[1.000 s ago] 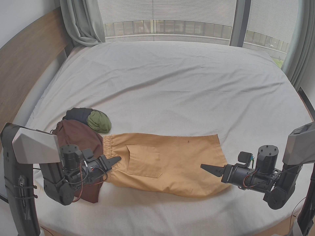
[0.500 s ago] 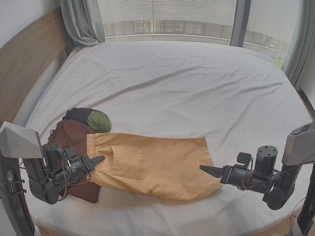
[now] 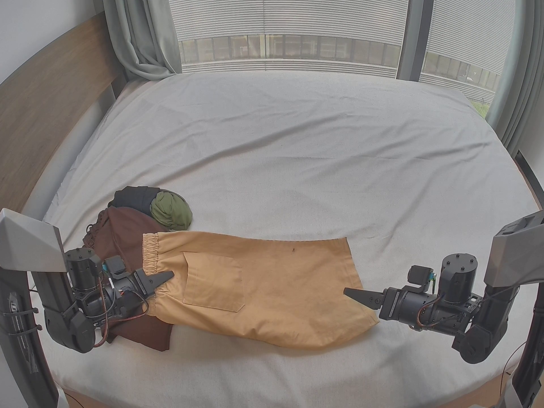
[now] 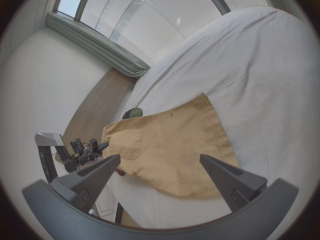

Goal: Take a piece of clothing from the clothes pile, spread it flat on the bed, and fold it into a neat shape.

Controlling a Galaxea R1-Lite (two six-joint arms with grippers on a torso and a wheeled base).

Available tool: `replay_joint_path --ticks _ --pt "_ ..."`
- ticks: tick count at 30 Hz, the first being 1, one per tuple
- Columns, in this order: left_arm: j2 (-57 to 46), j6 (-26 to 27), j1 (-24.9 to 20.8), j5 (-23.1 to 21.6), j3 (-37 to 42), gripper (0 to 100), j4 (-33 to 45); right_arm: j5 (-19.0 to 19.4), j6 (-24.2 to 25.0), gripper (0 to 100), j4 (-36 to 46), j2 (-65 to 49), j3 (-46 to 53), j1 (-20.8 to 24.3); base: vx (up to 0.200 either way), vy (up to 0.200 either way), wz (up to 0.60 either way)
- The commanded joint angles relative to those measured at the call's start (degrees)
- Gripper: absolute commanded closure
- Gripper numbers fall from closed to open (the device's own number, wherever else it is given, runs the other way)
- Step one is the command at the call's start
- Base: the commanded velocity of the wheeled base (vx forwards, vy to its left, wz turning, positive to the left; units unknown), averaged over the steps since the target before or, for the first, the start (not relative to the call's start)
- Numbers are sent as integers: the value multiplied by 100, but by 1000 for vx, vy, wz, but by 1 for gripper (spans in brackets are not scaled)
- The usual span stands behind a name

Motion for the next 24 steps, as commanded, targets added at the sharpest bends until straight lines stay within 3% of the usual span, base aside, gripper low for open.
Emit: replay_joint_path --ticks 1,24 --pt "-22 -8 -97 0 4 100 -1 3 -4 0 -4 38 -5 -19 0 0 0" --pt "-260 -227 -1406 413 -603 100 34 12 -4 0 -4 56 -40 -106 0 0 0"
